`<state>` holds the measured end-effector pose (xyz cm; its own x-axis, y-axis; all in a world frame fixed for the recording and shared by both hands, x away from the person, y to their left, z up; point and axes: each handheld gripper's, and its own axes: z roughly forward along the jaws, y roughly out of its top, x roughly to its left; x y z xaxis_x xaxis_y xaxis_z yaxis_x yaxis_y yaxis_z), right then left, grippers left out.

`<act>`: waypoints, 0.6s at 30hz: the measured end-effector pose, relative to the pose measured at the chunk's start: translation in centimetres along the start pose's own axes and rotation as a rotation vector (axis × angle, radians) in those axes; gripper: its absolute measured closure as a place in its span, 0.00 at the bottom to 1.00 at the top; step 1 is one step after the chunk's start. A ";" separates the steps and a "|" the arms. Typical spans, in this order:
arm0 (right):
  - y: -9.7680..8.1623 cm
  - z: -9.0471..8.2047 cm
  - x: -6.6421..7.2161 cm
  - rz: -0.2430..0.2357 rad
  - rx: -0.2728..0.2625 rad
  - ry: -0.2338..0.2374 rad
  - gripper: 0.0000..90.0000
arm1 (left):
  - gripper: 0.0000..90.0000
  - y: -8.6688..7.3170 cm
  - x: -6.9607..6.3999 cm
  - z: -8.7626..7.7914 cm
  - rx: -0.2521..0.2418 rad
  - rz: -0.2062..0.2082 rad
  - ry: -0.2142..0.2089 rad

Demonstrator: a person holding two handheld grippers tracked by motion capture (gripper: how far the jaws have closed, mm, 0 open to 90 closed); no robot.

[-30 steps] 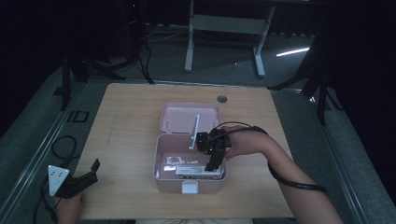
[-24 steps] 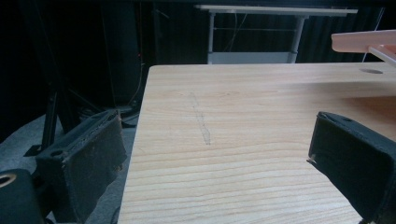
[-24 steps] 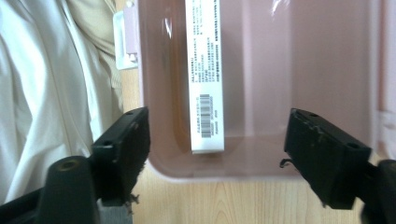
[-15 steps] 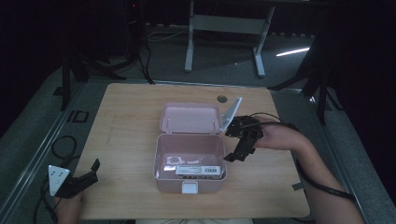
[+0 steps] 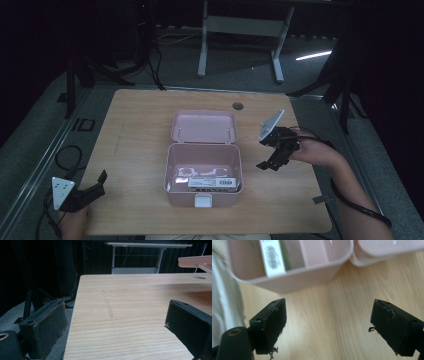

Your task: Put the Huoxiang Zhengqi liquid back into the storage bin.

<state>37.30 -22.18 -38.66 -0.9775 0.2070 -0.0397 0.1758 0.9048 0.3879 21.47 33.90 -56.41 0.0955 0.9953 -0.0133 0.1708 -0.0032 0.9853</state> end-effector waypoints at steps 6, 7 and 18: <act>-1.8 1.9 -0.8 0.041 -0.034 -0.038 0.15 | 0.04 0.0 0.0 0.0 0.002 -0.002 -0.001; -2.4 2.9 -1.0 0.051 -0.050 -0.068 0.14 | 0.04 0.0 0.0 0.0 0.001 -0.001 -0.001; -5.1 7.4 -2.0 0.143 -0.176 -0.194 0.14 | 0.04 0.0 0.0 0.0 0.003 -0.003 -0.002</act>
<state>39.19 -24.48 -47.38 -0.9010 0.4100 -0.1417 0.2705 0.7864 0.5554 21.50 33.93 -56.41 0.0972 0.9951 -0.0168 0.1736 -0.0003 0.9848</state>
